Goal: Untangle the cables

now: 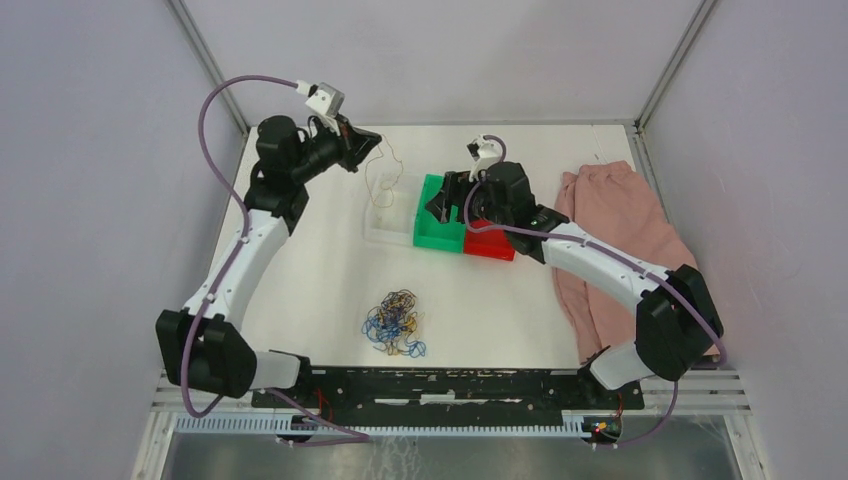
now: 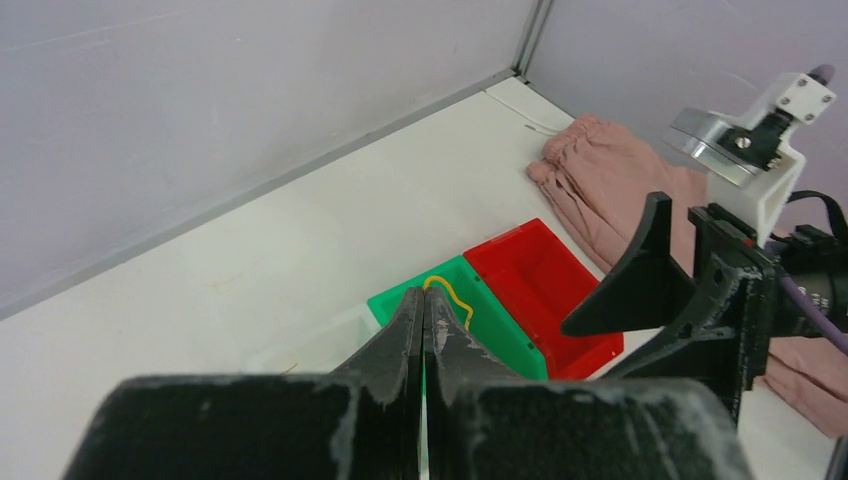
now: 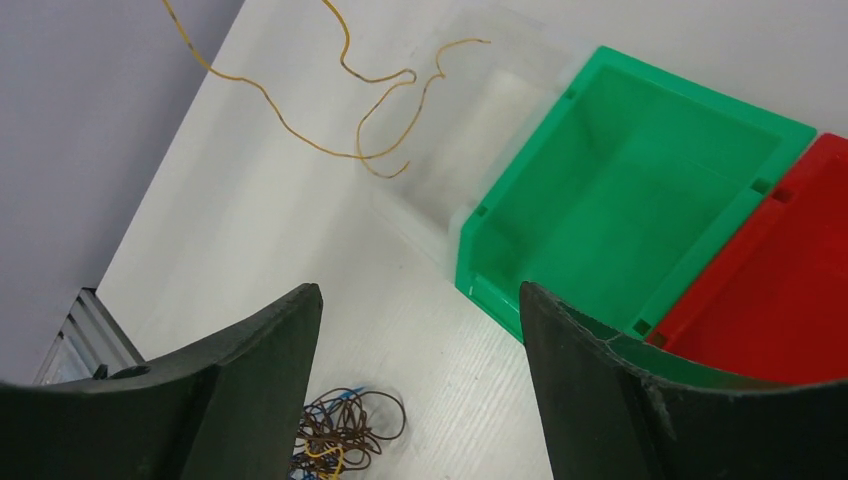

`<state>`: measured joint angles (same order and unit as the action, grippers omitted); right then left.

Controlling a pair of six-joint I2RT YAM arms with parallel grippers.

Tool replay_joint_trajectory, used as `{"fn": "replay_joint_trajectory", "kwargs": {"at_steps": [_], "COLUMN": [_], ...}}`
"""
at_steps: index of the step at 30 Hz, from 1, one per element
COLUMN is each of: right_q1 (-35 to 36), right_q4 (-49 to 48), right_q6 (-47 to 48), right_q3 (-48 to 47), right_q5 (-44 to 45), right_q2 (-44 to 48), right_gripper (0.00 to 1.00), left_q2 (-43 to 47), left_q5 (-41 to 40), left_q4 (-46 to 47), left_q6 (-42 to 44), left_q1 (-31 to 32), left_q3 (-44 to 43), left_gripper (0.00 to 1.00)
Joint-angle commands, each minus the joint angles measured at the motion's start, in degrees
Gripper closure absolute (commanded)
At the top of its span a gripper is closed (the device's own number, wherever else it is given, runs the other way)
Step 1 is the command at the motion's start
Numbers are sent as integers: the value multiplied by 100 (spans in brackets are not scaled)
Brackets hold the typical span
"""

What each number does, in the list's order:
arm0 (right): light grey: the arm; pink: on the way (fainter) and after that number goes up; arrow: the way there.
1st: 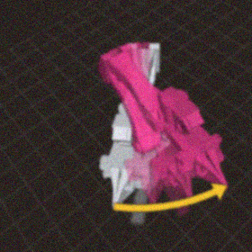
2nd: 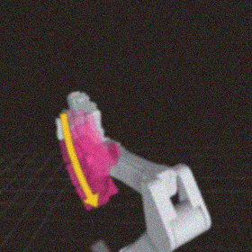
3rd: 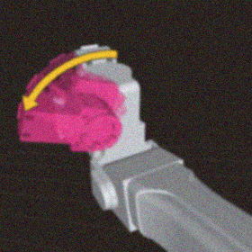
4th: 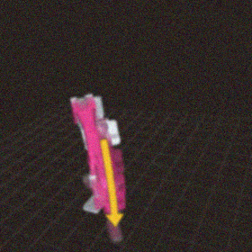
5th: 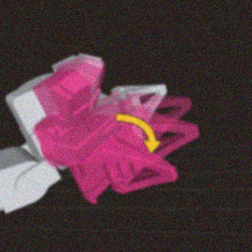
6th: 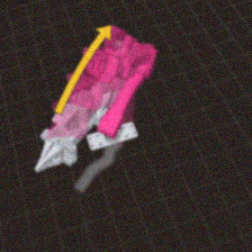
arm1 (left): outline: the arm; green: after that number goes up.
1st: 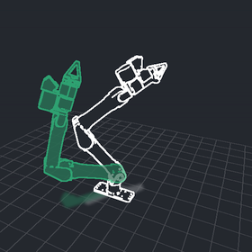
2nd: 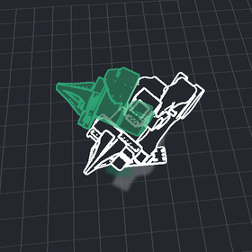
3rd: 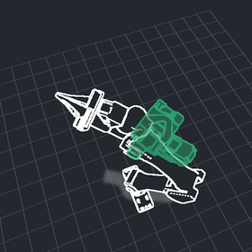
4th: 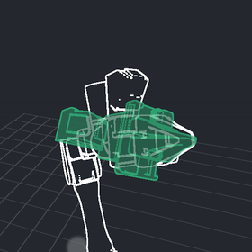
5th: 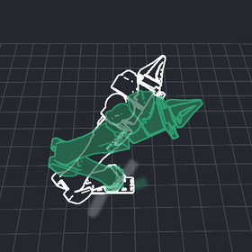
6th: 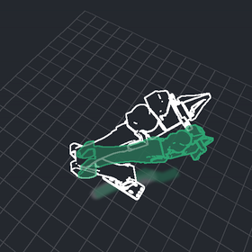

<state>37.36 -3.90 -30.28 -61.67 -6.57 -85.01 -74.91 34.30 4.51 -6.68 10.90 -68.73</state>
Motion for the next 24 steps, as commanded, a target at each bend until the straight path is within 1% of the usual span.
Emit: {"fn": "replay_joint_trajectory", "kwargs": {"at_steps": [1, 6, 10, 14, 20, 24], "right_q1": [-75, -82, -102, -132, -176, -181], "right_q4": [-72, -206, -199, -160, -144, -139], "right_q6": [-46, -176, -182, -124, -68, -76], "right_q3": [163, 367, 439, 492, 539, 550], "right_q5": [260, 343, 401, 449, 380, 376], "right_q2": [367, 465, 528, 638, 710, 699], "right_gripper": [21, 23, 23, 23, 23, 23], "left_q2": [-422, -1016, -1312, -1522, -1517, -1579], "left_q5": [-274, -428, -463, -563, -753, -1090], "left_q4": [414, 235, 234, 227, 100, -310], "left_q6": [636, 703, 820, 928, 1477, 1828], "left_q1": [141, 218, 283, 343, 400, 431], "left_q3": [-598, -1083, -1201, -1151, -788, -673], "left_gripper": [97, 97, 97, 97, 97, 97]}}
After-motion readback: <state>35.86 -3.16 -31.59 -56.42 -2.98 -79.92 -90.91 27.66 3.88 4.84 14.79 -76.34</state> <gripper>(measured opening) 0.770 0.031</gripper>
